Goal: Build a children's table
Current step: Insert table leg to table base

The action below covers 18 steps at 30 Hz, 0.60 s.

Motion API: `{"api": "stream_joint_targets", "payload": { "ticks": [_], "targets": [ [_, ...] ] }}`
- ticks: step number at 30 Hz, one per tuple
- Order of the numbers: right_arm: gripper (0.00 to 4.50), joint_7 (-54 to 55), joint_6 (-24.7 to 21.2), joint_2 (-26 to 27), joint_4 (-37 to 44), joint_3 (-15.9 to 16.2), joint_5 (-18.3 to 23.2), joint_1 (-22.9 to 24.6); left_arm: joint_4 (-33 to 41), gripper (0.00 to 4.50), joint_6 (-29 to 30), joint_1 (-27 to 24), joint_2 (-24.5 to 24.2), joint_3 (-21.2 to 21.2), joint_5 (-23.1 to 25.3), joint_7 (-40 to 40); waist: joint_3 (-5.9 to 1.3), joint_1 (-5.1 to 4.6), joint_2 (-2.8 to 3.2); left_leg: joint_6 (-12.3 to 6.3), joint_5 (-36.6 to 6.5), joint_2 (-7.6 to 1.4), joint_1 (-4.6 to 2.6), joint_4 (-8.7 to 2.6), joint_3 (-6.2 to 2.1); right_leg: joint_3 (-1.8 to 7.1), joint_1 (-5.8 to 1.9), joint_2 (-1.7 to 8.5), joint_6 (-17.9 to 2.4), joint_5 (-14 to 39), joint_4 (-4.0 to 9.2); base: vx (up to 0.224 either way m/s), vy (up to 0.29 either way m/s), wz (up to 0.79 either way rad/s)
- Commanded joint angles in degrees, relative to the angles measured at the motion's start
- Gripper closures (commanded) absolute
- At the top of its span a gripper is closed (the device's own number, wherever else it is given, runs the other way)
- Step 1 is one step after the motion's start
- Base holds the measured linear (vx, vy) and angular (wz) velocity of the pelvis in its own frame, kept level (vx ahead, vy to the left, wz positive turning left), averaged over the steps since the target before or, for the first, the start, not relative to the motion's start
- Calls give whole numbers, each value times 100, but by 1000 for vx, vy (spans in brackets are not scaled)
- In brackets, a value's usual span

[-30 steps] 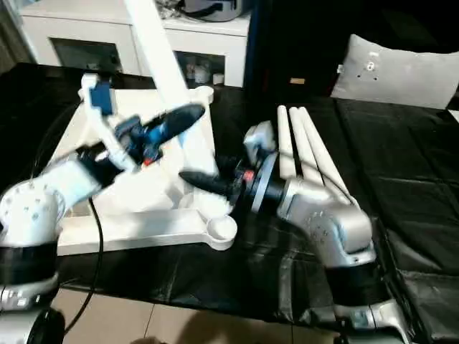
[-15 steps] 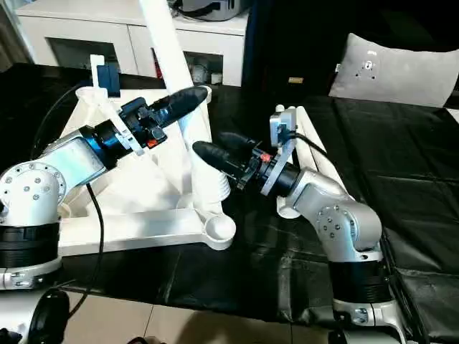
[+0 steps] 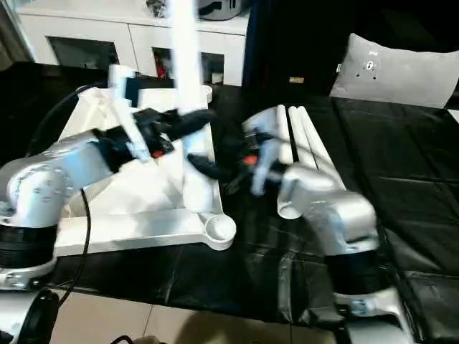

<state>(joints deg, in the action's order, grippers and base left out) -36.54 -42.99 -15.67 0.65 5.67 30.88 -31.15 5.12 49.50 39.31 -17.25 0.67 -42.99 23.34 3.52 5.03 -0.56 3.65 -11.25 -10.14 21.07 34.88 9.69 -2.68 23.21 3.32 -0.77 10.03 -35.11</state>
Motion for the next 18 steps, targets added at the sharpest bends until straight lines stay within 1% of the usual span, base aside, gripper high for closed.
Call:
{"api": "stream_joint_targets", "payload": {
  "ticks": [1,2,3,4,5,6,10,11,12,13,14,17,18],
  "targets": [
    [6,195,-133,87,-115,30,-67,-47,176,262,-75,165,74,37,56,-21,-413,-14,-48,121,-475,-203,-31,-380,-38,248,-318,387,-816,1358,373,0,0,0],
    [6,218,-137,102,-126,42,-73,-43,181,262,-90,167,59,65,106,-17,-417,-13,-48,128,-488,-199,-33,-376,-33,247,-313,386,-817,1372,380,0,0,0],
    [23,244,-139,114,-141,59,-79,-42,180,262,-111,175,39,105,183,-15,-418,-10,-52,128,-486,-199,-31,-378,-38,244,-318,384,-807,1372,379,0,0,0],
    [23,258,-130,128,-154,78,-90,-36,171,262,-123,180,44,117,204,-2,-417,-13,-57,129,-490,-202,-26,-383,-41,242,-322,383,-792,1377,377,0,0,0],
    [35,267,-127,149,-172,91,-95,-33,152,262,-137,188,54,128,224,12,-419,-8,-42,139,-479,-201,-28,-380,-44,244,-323,386,-754,1357,372,0,0,0],
    [35,274,-148,166,-173,85,-105,-35,147,262,-142,190,58,134,243,13,-416,-12,-43,143,-473,-203,-22,-385,-46,244,-324,387,-750,1343,374,0,0,0],
    [79,289,-192,229,-189,55,-112,-38,168,262,-173,200,38,234,336,75,-422,-11,-43,145,-457,-199,-25,-383,-43,247,-321,382,-752,1272,366,0,0,0],
    [79,291,-198,239,-190,48,-105,-39,176,262,-173,201,35,246,348,85,-424,-9,-43,143,-451,-200,-26,-382,-42,248,-323,387,-770,1246,361,0,0,0],
    [91,300,-189,257,-196,38,-94,-58,192,262,-182,207,-1,307,437,155,-421,-8,-12,149,-456,-200,-25,-383,-46,247,-319,387,-777,1246,362,0,0,0],
    [105,301,-186,259,-197,36,-88,-65,193,262,-186,208,-8,320,456,174,-420,-16,-26,156,-488,-200,-28,-383,-44,245,-318,381,-765,1267,370,0,0,0],
    [105,299,-179,261,-193,35,-64,-78,194,262,-198,211,-23,346,497,214,-419,-15,-28,157,-499,-203,-32,-387,-45,245,-316,381,-763,1279,372,0,0,0],
    [141,271,-256,291,-202,-1,-4,-84,183,262,-225,225,-1,346,524,257,-415,-19,-25,173,-532,-201,-32,-389,-45,246,-320,382,-783,1281,372,0,0,0],
    [141,262,-275,296,-203,-2,3,-80,184,262,-230,228,-1,351,530,264,-417,-17,-24,171,-538,-201,-33,-388,-44,247,-319,383,-783,1288,374,0,0,0]
  ]
}}
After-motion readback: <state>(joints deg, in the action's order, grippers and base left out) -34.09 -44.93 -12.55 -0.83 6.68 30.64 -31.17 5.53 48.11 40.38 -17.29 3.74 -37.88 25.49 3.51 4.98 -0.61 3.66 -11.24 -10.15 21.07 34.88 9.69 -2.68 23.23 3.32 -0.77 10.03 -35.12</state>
